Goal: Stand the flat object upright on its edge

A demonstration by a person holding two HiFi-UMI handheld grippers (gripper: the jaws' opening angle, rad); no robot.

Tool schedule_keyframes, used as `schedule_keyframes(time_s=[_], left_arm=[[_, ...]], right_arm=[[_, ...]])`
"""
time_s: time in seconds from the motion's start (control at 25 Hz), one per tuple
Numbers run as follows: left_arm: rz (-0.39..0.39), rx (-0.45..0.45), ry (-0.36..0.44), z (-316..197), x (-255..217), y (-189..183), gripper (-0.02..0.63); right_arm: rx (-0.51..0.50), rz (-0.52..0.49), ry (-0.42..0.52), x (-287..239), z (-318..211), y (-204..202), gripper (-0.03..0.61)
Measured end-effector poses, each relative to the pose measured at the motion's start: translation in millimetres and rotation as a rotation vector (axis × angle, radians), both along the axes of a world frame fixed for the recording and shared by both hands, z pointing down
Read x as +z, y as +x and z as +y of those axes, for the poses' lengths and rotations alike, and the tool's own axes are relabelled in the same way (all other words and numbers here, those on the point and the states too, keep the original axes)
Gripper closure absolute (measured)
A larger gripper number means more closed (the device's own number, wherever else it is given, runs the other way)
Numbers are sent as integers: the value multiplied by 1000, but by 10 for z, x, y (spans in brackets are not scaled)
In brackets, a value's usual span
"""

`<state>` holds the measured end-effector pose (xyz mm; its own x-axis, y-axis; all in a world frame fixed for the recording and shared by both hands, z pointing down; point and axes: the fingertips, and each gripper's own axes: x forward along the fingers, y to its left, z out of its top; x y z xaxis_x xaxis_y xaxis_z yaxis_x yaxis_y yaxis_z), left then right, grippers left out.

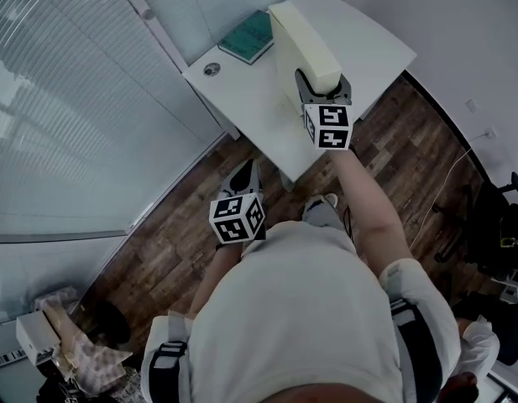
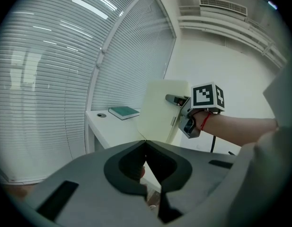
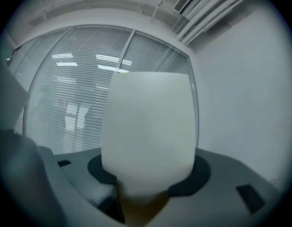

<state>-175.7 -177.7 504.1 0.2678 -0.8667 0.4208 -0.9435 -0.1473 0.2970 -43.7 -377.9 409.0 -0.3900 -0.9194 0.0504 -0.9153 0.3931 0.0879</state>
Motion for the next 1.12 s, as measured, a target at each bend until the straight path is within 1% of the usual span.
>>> schedule_keyframes(time_s=[0.36,0.64,0.68,0.8,0.88,1.12], left_arm=[[10,7,-2,3,17,32,594],[12,11,-5,22,23,51,594],[11,10,-7,29,26,46,594],[13,7,-10,54,32,24,594],[14,4,-12,69,38,-4,594],[16,6,-13,104,41,4,594]], right_arm=[[-9,-20,-6,5,-28,59,307],[-19,-34,-14,23,-21,47,282],[-15,-36,-16,23,-21,47,271],[2,-43,-17,35,-11,74,203],[9,-51,-26,52,6,89,187],[7,-68,-62,148,157,158,181]])
